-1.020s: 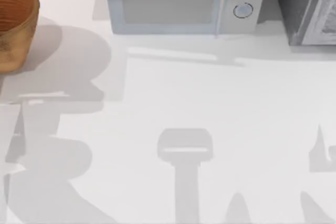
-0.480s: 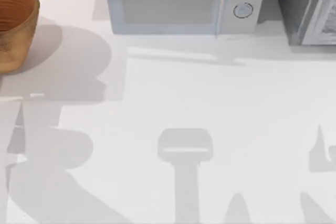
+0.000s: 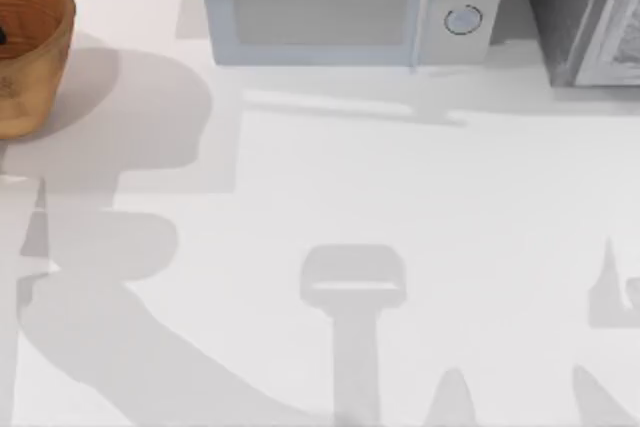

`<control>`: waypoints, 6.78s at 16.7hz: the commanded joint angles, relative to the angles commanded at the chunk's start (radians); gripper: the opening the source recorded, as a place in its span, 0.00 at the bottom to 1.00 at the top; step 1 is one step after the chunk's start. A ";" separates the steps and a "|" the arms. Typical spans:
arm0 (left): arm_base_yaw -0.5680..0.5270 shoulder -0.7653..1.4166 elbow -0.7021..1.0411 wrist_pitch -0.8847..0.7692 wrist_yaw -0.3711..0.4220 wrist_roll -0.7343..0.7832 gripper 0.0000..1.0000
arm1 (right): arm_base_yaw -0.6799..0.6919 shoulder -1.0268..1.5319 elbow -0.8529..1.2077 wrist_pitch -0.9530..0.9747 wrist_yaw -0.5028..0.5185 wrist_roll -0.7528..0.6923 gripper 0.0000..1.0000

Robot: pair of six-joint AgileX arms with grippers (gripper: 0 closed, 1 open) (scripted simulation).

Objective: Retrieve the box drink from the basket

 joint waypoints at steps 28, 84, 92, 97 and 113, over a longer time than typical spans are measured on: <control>0.008 -0.044 0.014 -0.060 -0.001 0.001 0.00 | 0.000 0.000 0.000 0.000 0.000 0.000 1.00; -0.285 -2.050 -0.955 -1.106 -0.350 -0.019 0.00 | 0.000 0.000 0.000 0.000 0.000 0.000 1.00; -0.587 -1.531 -0.638 -0.934 -0.827 -0.043 0.00 | 0.000 0.000 0.000 0.000 0.000 0.000 1.00; -0.862 -1.064 -0.333 -0.759 -1.250 -0.053 0.00 | 0.000 0.000 0.000 0.000 0.000 0.000 1.00; -1.463 0.003 0.334 -0.377 -2.191 -0.077 0.00 | 0.000 0.000 0.000 0.000 0.000 0.000 1.00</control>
